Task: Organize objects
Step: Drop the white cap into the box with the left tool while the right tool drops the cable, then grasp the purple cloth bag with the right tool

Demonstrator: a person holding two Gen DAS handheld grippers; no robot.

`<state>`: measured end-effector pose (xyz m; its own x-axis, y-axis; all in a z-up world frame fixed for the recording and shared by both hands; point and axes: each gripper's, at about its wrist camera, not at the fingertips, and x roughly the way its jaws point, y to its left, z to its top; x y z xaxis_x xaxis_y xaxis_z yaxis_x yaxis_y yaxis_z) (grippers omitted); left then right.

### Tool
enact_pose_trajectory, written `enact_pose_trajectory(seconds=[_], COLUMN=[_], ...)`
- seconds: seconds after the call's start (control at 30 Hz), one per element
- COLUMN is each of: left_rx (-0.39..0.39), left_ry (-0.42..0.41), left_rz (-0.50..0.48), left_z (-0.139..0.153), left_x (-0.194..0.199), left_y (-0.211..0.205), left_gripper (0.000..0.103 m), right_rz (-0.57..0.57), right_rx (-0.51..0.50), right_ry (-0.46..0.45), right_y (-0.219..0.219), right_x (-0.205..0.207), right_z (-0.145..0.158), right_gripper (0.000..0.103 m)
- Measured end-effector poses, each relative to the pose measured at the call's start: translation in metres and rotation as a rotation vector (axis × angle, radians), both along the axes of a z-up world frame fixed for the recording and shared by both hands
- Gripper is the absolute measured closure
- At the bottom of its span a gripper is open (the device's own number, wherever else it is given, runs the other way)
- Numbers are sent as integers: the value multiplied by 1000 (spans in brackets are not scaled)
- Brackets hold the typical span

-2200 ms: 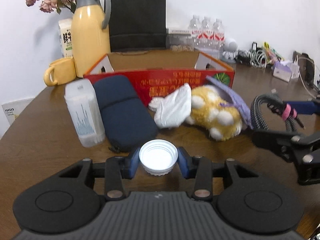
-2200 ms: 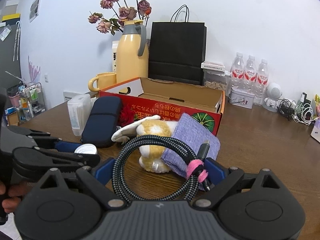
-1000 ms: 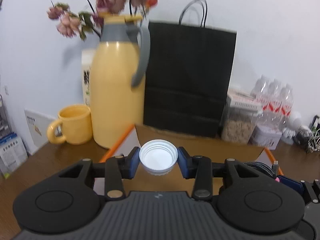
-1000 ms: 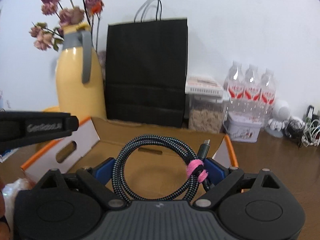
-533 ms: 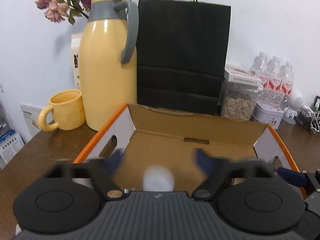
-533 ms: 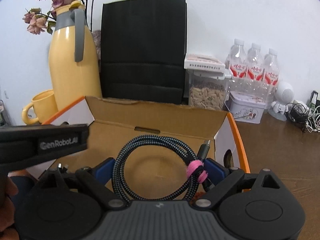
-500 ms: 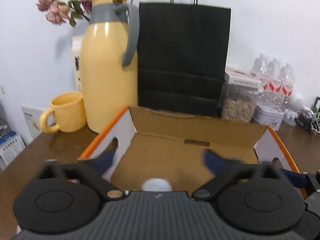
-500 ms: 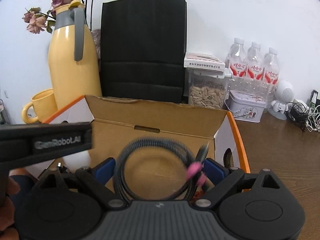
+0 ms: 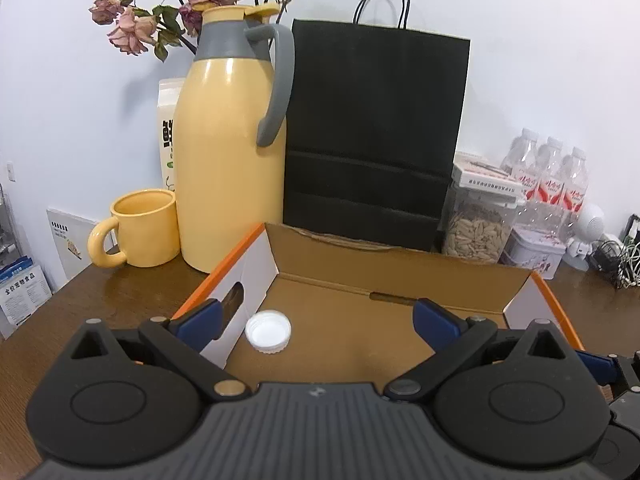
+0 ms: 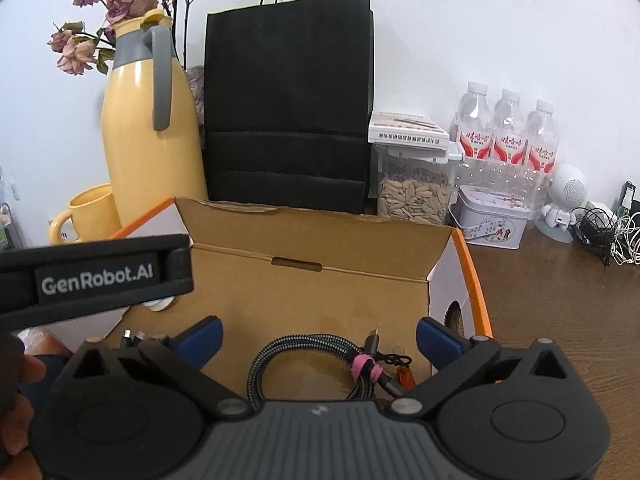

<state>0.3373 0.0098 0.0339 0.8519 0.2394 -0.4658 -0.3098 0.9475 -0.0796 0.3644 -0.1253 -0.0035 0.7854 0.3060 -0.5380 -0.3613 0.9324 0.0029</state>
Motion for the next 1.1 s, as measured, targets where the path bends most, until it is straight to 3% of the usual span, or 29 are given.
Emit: enact_pose_trajectory(seconds=[0.27, 0.6, 0.83, 1.1], left_rx=[-19, -8, 23, 46], left_ry=[-55, -137, -116, -75], left_rz=[-20, -88, -116, -111], left_z=[19, 37, 30, 20], left_x=[-22, -81, -123, -163], left_y=[2, 10, 28, 52], left_gripper=[0, 0, 0, 0], right_rz=[5, 34, 48, 61], right_rx=[16, 25, 19, 4], right_ry=[-49, -132, -144, -99], right_y=[-7, -24, -50, -76], right_x=[-13, -60, -107, -148], right_z=[15, 33, 24, 6], right_gripper=[0, 0, 0, 0])
